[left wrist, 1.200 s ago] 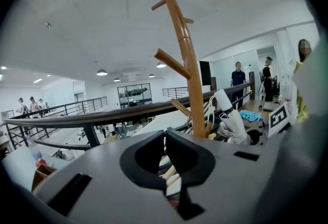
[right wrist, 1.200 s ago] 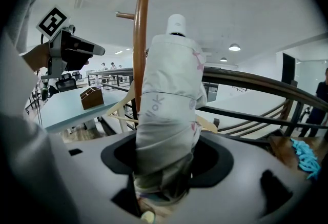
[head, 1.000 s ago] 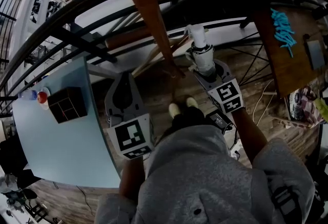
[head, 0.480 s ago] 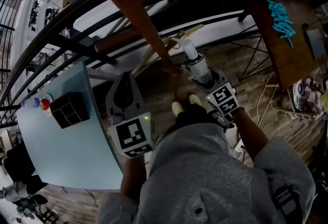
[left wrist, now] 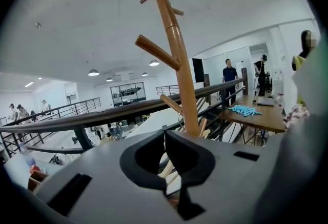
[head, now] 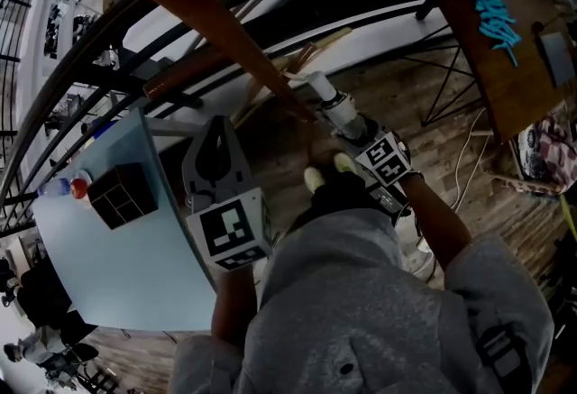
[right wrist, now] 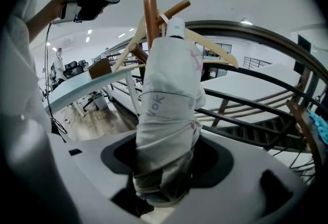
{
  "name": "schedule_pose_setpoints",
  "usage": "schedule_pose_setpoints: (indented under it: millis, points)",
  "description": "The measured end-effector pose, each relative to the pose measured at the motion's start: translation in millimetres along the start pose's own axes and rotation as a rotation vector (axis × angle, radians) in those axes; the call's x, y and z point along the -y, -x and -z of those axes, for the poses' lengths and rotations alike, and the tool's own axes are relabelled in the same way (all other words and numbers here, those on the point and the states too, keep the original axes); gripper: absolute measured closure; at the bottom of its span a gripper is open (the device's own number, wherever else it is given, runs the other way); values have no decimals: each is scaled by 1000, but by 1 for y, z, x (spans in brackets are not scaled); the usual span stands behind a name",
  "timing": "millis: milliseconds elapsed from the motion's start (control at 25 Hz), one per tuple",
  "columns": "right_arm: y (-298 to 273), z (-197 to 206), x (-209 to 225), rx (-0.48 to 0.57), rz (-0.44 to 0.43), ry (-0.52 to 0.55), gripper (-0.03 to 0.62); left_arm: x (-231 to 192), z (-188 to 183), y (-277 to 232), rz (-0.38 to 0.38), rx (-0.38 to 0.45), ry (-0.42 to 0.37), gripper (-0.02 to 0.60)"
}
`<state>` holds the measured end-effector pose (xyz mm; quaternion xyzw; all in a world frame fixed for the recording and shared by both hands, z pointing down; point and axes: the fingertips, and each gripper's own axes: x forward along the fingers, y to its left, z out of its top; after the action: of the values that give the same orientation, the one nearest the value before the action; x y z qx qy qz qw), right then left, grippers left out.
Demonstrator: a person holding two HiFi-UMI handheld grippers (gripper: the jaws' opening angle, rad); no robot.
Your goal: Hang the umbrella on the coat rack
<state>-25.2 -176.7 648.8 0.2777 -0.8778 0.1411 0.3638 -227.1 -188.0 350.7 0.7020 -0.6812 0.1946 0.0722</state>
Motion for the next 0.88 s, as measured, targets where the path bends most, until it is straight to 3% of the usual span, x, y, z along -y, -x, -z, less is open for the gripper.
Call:
schedule_pose_setpoints:
  millis: [520, 880]
  points:
    - [-49, 48, 5, -48, -100, -4, 321, 6, 18, -21, 12, -43, -28, 560]
    - [-73, 56, -10, -20, -158, 20, 321, 40, 47, -45, 67, -50, -11, 558]
